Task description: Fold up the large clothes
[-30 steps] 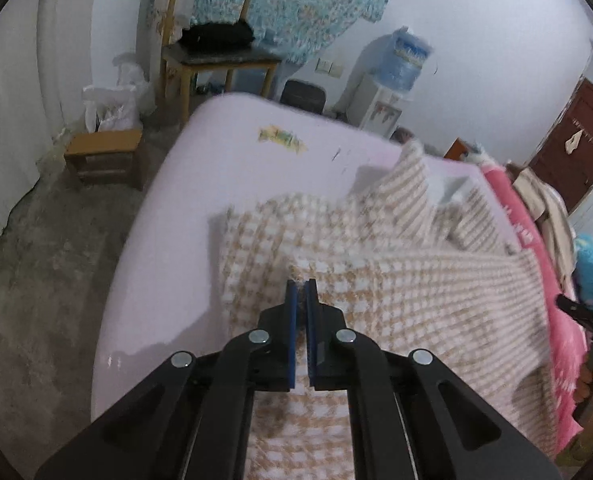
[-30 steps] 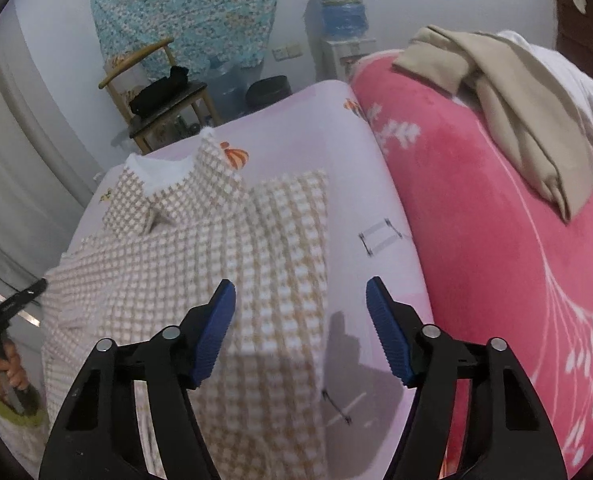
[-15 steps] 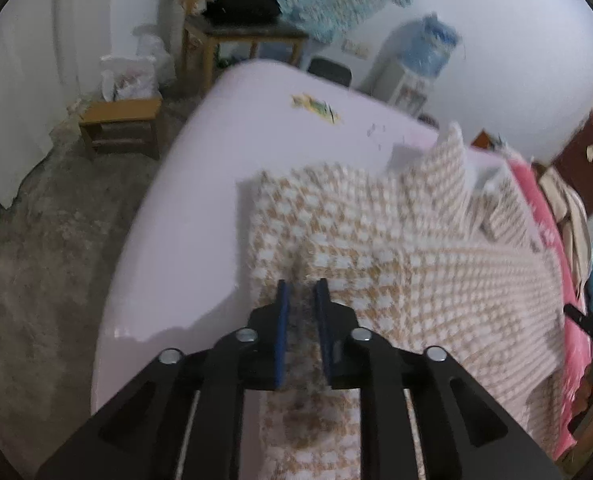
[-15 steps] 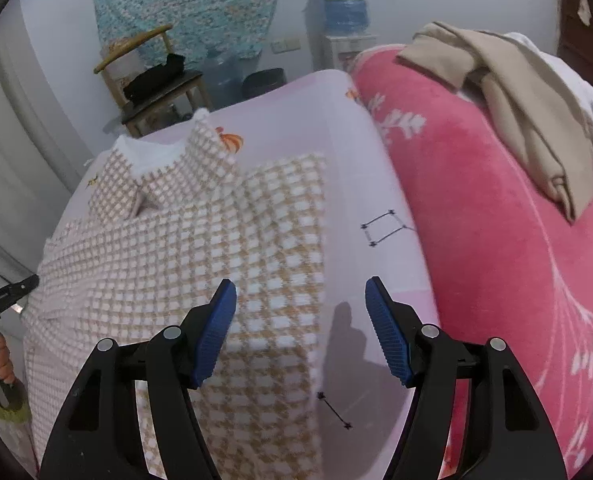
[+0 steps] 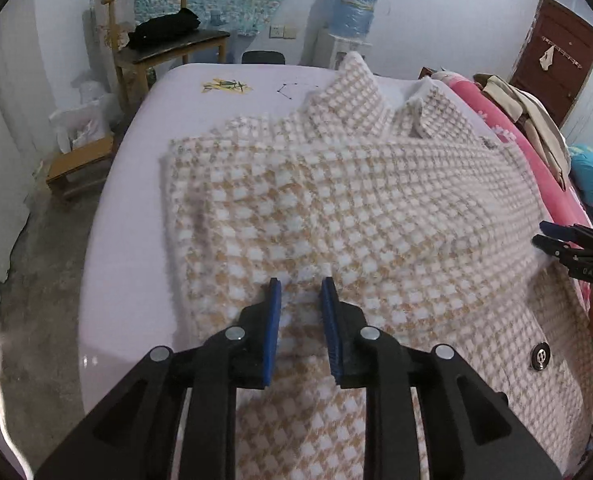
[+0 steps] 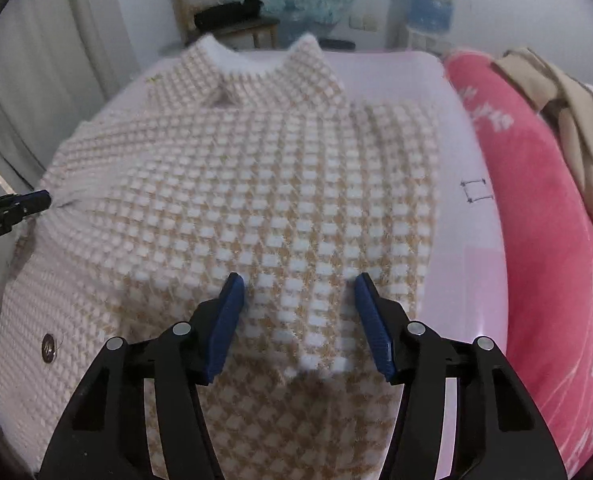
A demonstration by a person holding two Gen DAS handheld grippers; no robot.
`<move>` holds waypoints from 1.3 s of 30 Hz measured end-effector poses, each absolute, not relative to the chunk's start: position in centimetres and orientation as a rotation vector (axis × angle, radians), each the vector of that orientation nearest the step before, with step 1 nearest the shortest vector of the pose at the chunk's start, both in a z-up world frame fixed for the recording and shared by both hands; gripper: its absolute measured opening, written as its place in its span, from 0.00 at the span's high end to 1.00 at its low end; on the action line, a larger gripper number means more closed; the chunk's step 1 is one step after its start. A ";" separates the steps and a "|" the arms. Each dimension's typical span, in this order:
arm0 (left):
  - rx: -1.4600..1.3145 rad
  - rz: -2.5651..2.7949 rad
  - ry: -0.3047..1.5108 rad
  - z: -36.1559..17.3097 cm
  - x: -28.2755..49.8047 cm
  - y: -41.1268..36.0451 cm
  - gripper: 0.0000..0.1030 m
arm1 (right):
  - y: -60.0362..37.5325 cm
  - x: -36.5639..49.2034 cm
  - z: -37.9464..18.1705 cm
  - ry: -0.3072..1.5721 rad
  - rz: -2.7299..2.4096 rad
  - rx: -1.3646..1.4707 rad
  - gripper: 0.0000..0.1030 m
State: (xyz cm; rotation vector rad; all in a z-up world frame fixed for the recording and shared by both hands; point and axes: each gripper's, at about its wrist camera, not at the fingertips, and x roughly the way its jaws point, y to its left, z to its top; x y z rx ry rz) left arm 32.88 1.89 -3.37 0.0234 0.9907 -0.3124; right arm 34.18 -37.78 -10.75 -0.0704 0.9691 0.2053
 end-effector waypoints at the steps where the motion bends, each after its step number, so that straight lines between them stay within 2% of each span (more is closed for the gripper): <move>1: 0.030 -0.311 0.997 -3.2 33.0 1.9 0.79 | -38.0 34.4 -10.4 0.984 0.210 -0.052 0.49; 4: 0.070 -0.299 0.931 -1.1 32.9 1.9 0.79 | -38.8 35.2 -8.6 0.998 0.214 0.010 0.49; 9: 0.012 -0.330 0.889 0.7 35.7 0.4 0.79 | -38.3 38.4 -5.3 0.865 0.186 -0.015 0.49; 12: 0.048 -0.219 0.981 -2.7 38.8 -0.1 0.79 | -38.7 41.6 -7.9 0.903 0.104 -0.038 0.50; 14: -0.009 -0.246 0.963 -3.5 39.0 0.6 0.77 | -39.9 43.1 -10.7 0.977 0.083 0.000 0.53; 20: 0.034 -0.270 0.886 -1.3 38.9 0.8 0.77 | -39.9 43.3 -7.4 0.905 0.077 0.007 0.53; 25: 0.015 -0.228 0.962 -2.8 40.8 0.8 0.73 | -41.2 46.1 -10.5 0.977 0.002 0.071 0.52; 27: 0.026 -0.217 0.964 -2.1 40.3 0.8 0.73 | -40.1 45.0 -9.2 0.952 -0.033 0.013 0.53; 32: 0.075 -0.297 0.873 0.5 37.0 0.0 0.70 | -34.7 39.2 -6.0 0.876 0.120 -0.039 0.46; 35: 0.146 -0.299 0.959 -1.8 36.9 -1.9 0.59 | -30.8 38.1 -7.4 0.923 0.222 -0.101 0.41; 36: 0.169 -0.277 1.001 -3.1 37.3 -2.2 0.59 | -29.6 38.0 -8.8 0.963 0.216 -0.148 0.39; 39: 0.183 -0.268 0.964 -3.5 36.8 -2.5 0.58 | -28.6 37.3 -10.2 0.984 0.178 -0.176 0.37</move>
